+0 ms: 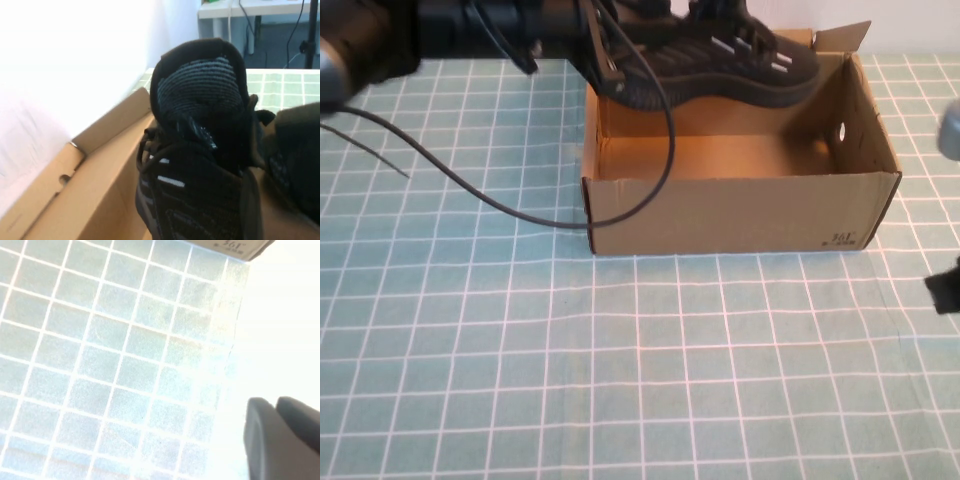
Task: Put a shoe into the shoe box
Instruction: Place the shoe in the shoe box
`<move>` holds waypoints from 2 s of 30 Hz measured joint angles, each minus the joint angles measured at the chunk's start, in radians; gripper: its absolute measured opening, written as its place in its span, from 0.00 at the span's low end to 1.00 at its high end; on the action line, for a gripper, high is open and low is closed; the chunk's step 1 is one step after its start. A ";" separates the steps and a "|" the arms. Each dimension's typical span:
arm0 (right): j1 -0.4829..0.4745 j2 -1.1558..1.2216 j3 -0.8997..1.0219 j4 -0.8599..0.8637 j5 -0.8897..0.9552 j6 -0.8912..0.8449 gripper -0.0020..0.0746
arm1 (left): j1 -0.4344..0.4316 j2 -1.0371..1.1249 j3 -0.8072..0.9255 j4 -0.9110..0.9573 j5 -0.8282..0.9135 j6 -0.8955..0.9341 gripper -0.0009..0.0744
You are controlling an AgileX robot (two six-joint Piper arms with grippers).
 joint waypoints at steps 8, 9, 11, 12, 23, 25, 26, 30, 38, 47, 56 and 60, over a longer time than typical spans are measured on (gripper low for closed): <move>0.000 -0.039 0.048 0.000 -0.021 0.007 0.02 | 0.002 0.154 -0.089 -0.037 0.005 0.037 0.07; 0.000 -0.039 0.048 0.000 -0.027 0.007 0.02 | 0.002 0.168 -0.104 -0.041 0.010 0.037 0.07; 0.000 -0.039 0.048 0.000 -0.041 0.007 0.02 | 0.004 0.202 -0.138 -0.053 0.023 0.037 0.07; 0.000 -0.039 0.048 0.000 -0.047 0.007 0.02 | 0.004 0.214 -0.153 -0.061 0.031 0.037 0.07; 0.000 -0.039 0.048 0.000 -0.075 0.016 0.02 | 0.004 0.329 -0.268 -0.091 0.068 0.037 0.07; 0.000 -0.032 0.048 0.000 -0.077 0.020 0.02 | 0.002 0.342 -0.277 -0.091 0.068 0.037 0.07; 0.000 -0.030 0.048 0.000 -0.077 0.022 0.02 | -0.001 0.346 -0.280 -0.091 0.068 0.037 0.07; 0.000 -0.012 0.048 0.000 -0.078 0.029 0.02 | -0.018 0.357 -0.285 -0.091 0.057 0.057 0.07; 0.000 0.028 0.050 0.013 -0.082 0.031 0.02 | -0.030 0.416 -0.314 -0.095 0.033 0.082 0.07; 0.000 0.054 0.050 0.037 -0.095 0.031 0.02 | -0.033 0.456 -0.319 -0.105 -0.022 0.139 0.07; 0.000 0.085 0.050 0.049 -0.098 0.013 0.02 | -0.035 0.456 -0.321 -0.113 -0.093 0.141 0.07; 0.000 0.100 0.050 0.061 -0.102 0.007 0.02 | -0.035 0.460 -0.322 -0.115 -0.148 0.141 0.18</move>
